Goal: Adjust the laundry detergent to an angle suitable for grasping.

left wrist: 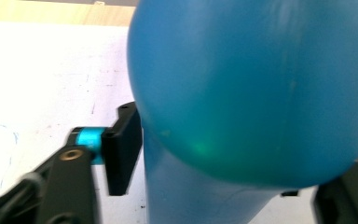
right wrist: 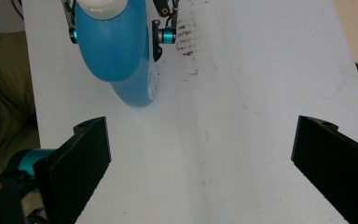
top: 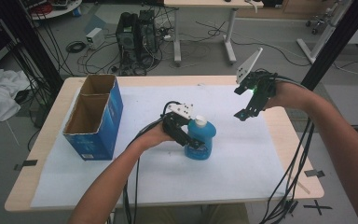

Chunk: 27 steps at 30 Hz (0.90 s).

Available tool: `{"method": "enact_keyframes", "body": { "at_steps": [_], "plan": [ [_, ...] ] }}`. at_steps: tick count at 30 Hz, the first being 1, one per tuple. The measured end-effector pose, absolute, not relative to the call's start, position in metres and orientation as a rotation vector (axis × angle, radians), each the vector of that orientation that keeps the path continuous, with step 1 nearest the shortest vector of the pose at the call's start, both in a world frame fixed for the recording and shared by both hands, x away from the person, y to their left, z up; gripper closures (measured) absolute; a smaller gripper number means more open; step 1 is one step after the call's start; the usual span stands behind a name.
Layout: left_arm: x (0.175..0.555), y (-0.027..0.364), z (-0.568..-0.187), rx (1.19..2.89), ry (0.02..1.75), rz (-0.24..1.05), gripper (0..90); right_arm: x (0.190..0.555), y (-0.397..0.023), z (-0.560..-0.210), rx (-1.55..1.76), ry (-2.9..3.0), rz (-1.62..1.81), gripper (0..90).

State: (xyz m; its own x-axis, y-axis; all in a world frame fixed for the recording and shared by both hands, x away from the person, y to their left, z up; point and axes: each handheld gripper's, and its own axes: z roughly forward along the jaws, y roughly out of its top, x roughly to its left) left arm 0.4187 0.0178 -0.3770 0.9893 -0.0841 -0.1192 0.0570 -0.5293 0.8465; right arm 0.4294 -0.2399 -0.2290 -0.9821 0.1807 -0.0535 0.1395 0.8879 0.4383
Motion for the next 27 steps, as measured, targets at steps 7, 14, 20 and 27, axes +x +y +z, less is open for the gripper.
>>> {"method": "enact_keyframes", "body": {
  "at_steps": [7, 14, 20, 27],
  "plan": [
    [0.417, 0.021, -0.373, 2.109, -0.018, -0.185, 31.7, 0.430, -0.240, -0.228, 0.226, 2.960, 0.671, 3.5],
    [0.415, 0.029, -0.372, 2.098, 0.015, -0.184, 27.9, 0.428, -0.240, -0.227, 0.224, 2.958, 0.668, 3.5],
    [0.413, 0.038, -0.370, 2.078, 0.022, -0.186, 27.8, 0.428, -0.238, -0.227, 0.227, 2.952, 0.677, 3.5],
    [0.411, 0.047, -0.367, 2.063, 0.036, -0.175, 27.8, 0.427, -0.237, -0.226, 0.232, 2.951, 0.666, 3.5]
  ]
}}
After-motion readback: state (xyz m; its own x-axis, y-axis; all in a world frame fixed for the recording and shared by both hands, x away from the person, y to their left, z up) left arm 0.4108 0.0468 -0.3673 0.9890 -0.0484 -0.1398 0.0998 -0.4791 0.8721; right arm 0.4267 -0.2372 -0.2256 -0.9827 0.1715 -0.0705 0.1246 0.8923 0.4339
